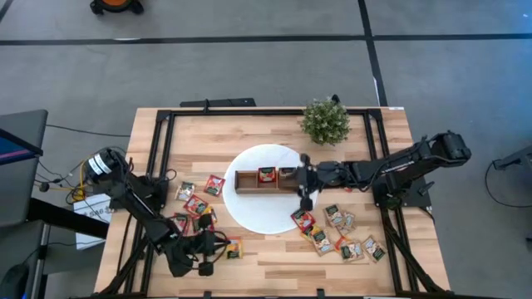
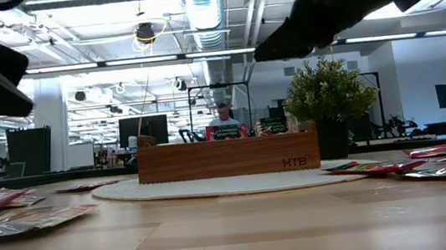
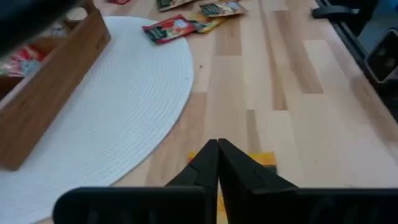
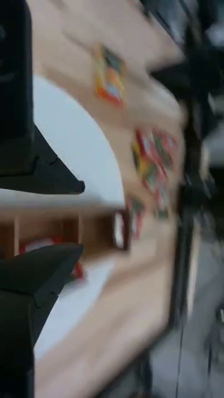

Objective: Pick & Place Tea
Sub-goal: Put the orange tea bag into the left section of the wooden organizer

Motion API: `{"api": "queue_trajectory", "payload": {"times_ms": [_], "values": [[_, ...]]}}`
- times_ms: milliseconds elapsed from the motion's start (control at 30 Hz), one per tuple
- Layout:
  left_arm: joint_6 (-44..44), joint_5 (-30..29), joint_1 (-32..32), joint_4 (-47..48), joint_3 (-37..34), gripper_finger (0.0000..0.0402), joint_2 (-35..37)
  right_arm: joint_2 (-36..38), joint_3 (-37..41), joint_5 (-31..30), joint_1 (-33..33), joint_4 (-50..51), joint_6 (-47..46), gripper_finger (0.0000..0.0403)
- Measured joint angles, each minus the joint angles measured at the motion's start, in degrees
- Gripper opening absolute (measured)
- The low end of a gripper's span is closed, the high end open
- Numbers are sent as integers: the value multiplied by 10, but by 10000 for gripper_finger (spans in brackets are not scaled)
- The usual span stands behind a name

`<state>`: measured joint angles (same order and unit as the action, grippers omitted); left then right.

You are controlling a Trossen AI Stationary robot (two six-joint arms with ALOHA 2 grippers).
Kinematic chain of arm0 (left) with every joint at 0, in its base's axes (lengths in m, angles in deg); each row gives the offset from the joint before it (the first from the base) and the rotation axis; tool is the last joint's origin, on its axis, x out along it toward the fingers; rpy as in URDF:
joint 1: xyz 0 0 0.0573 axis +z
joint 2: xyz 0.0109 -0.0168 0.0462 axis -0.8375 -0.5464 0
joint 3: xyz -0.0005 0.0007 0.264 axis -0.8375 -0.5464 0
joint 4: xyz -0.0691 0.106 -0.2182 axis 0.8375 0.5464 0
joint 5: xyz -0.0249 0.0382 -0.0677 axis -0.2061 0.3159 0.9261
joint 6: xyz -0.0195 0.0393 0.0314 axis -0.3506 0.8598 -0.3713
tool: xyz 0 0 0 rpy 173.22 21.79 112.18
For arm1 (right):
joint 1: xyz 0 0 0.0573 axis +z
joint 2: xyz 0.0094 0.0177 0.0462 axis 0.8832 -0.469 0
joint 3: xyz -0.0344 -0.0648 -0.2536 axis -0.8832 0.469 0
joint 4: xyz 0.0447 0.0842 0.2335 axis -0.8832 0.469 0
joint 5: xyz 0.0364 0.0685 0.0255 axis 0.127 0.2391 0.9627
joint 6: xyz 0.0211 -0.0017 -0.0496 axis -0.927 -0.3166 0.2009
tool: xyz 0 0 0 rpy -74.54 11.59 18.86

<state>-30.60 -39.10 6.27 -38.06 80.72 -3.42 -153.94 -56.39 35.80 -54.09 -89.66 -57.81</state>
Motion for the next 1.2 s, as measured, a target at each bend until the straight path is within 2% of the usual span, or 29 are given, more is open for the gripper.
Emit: {"api": "queue_trajectory", "payload": {"times_ms": [100, 200, 333, 467, 600, 700, 867, 1033, 1200], "values": [[-22, 37, 37, 20, 0, 1, -1, -44, -26, 28, 35, 4, 29, 127], [-33, 64, 87, 19, 0, 1, -2, -111, -86, 68, 67, 3, 60, 127], [-10, 180, 141, 40, 0, 1, -2, -209, -189, 139, 90, 25, 83, 119], [-8, 257, 149, 91, 0, 1, -2, -287, -273, 220, 98, 56, 89, 85], [-58, 261, 122, 123, 0, 1, -2, -360, -337, 256, 104, 62, 62, 37], [-112, 250, 106, 127, 0, 1, -2, -407, -381, 257, 105, 64, 20, 7], [-181, 217, 72, 125, 0, 1, -1, -476, -436, 238, 125, 63, -37, 9], [-267, 184, 26, 97, 0, 1, -9, -516, -460, 165, 145, 64, -92, 2], [-278, 148, -12, -20, 1, 1, -43, -521, -460, 42, 143, 82, -162, 1]]}}
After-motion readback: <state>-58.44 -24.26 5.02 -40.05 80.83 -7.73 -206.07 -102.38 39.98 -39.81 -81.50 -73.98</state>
